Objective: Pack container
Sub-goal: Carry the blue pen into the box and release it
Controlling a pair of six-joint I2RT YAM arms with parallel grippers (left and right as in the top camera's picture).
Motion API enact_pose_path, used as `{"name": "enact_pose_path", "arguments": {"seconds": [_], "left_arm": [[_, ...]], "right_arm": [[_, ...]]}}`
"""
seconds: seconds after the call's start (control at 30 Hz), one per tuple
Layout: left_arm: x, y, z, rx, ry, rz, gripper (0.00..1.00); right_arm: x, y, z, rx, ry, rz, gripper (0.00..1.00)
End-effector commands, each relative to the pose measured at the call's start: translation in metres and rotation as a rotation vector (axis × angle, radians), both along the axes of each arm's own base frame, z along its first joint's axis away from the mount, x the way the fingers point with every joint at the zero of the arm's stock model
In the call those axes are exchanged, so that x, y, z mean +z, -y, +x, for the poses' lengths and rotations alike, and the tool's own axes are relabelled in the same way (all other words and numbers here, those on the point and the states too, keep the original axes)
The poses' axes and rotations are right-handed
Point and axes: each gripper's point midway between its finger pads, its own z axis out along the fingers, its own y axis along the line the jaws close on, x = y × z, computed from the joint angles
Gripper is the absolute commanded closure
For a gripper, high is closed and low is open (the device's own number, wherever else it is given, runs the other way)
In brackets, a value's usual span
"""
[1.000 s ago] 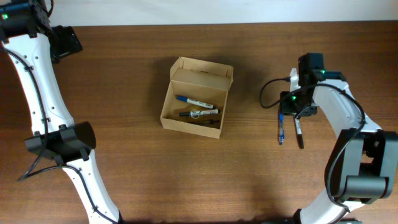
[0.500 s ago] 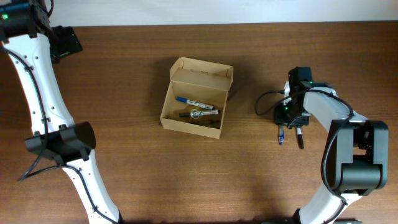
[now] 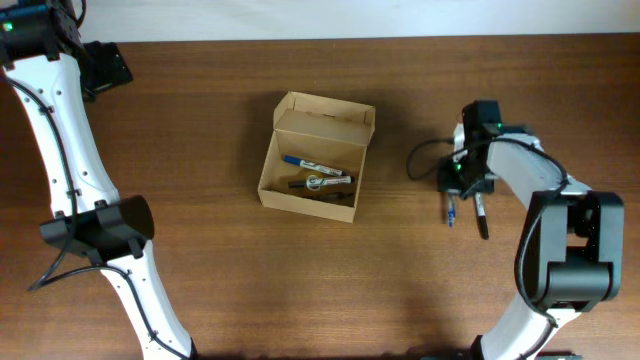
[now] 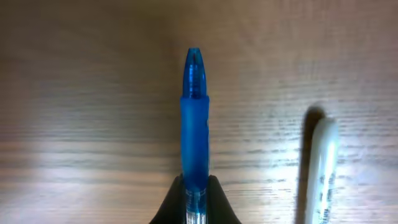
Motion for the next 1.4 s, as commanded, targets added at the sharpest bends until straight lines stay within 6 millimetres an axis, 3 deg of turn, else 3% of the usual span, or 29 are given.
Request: {"name": "enact_pose_path", "arguments": {"seconds": [0.0,0.1,0.2,0.23,0.37,0.47,0.63,0.73,0.83,1.13,1.3,1.33,1.37], "left_arm": [[0.013,-0.002,-0.005,-0.004,0.02,0.016,0.0],[0.013,-0.002,-0.005,-0.004,0.02,0.016,0.0],[0.013,-0.002,-0.005,-0.004,0.02,0.016,0.0],[0.013,-0.002,-0.005,-0.004,0.02,0.016,0.0],[0.013,-0.002,-0.005,-0.004,0.02,0.016,0.0],[0.013,-0.002,-0.005,-0.004,0.02,0.016,0.0],[0.013,-0.002,-0.005,-0.004,0.02,0.016,0.0],[0.013,-0.002,-0.005,-0.004,0.02,0.016,0.0],[0.013,-0.002,-0.005,-0.004,0.02,0.016,0.0],[0.013,-0.002,-0.005,-0.004,0.02,0.016,0.0],[0.013,-0.002,-0.005,-0.004,0.02,0.016,0.0],[0.013,-0.002,-0.005,-0.004,0.02,0.016,0.0],[0.013,-0.002,-0.005,-0.004,0.02,0.016,0.0]], "right_arm": [[0.088,-0.029,0.05,0.172,0.246,0.095,0.96],[0.161,-0.055,0.07,0.33,0.385,0.099,0.96],[0.202,-0.085,0.073,0.47,0.461,0.082,0.96],[0.217,-0.111,0.069,0.618,0.498,0.063,0.96],[0.22,-0.174,0.042,1.052,0.531,0.007,0.96],[0.21,-0.223,0.023,1.342,0.552,-0.033,0.96],[0.189,-0.268,0.015,1.553,0.57,-0.043,0.96],[0.168,-0.28,0.019,1.58,0.549,-0.034,0.96],[0.132,-0.283,0.023,1.584,0.468,-0.009,0.96],[0.05,-0.299,0.007,1.528,0.251,0.098,0.96],[0.021,-0.301,0.006,1.443,0.176,0.115,0.96],[0.02,-0.301,0.006,1.443,0.174,0.116,0.95],[0.02,-0.301,0.006,1.443,0.174,0.115,0.6]]}}
